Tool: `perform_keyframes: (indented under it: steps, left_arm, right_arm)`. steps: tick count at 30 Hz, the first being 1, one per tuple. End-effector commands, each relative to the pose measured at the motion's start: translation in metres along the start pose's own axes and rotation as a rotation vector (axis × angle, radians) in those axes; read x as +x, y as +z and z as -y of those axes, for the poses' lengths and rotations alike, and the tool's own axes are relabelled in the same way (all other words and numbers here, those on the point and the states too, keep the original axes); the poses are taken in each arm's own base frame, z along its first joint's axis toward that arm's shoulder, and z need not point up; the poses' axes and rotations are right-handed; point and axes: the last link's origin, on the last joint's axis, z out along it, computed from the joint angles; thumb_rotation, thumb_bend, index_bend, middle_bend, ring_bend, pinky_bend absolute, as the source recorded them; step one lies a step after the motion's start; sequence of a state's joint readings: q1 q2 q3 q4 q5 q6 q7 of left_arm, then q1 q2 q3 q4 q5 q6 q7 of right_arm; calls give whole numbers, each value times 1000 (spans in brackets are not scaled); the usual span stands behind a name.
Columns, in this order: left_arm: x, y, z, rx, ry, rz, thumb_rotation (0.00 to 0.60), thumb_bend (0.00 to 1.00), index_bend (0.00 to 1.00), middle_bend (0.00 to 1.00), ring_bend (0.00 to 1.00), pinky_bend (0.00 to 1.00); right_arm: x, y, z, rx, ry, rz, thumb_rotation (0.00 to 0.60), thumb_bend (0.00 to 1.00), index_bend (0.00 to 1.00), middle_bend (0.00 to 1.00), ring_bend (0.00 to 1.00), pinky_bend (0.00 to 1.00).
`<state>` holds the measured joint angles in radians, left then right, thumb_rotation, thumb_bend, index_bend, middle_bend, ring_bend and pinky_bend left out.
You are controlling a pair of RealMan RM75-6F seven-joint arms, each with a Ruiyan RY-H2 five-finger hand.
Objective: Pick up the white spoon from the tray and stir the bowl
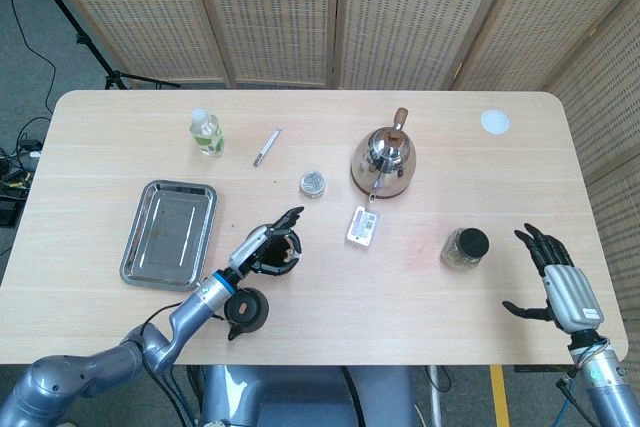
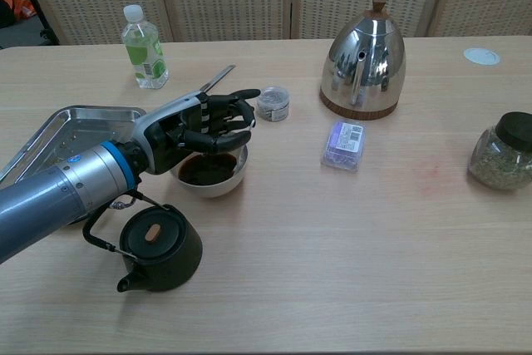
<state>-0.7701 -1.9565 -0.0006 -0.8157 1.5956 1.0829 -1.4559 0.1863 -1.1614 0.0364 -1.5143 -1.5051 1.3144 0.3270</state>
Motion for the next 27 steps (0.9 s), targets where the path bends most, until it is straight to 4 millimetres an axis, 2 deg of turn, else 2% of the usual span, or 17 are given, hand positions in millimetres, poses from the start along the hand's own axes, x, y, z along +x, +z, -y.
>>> perform_keyframes:
  steps: [1, 7, 13, 20, 27]
  left_arm:
    - [5, -6, 2, 12, -7, -5, 600, 484, 713, 0, 0, 0]
    - [24, -11, 9, 32, 39, -62, 600, 484, 713, 0, 0, 0]
    - [26, -4, 6, 10, 61, -95, 600, 484, 713, 0, 0, 0]
    - [9, 11, 0, -10, 38, -60, 600, 484, 713, 0, 0, 0]
    - [-7, 15, -3, -19, 20, -17, 600, 484, 713, 0, 0, 0]
  right_arm:
    - [0, 0, 0, 2, 0, -1, 600, 0, 0, 0, 0, 0]
    - [-1, -1, 2, 7, -1, 4, 600, 0, 0, 0, 0, 0]
    - [-3, -1, 2, 6, -4, 10, 600, 0, 0, 0, 0, 0]
    - [-2, 1, 0, -1, -3, 5, 600, 0, 0, 0, 0, 0]
    - [-1, 0, 0, 2, -1, 4, 600, 0, 0, 0, 0, 0]
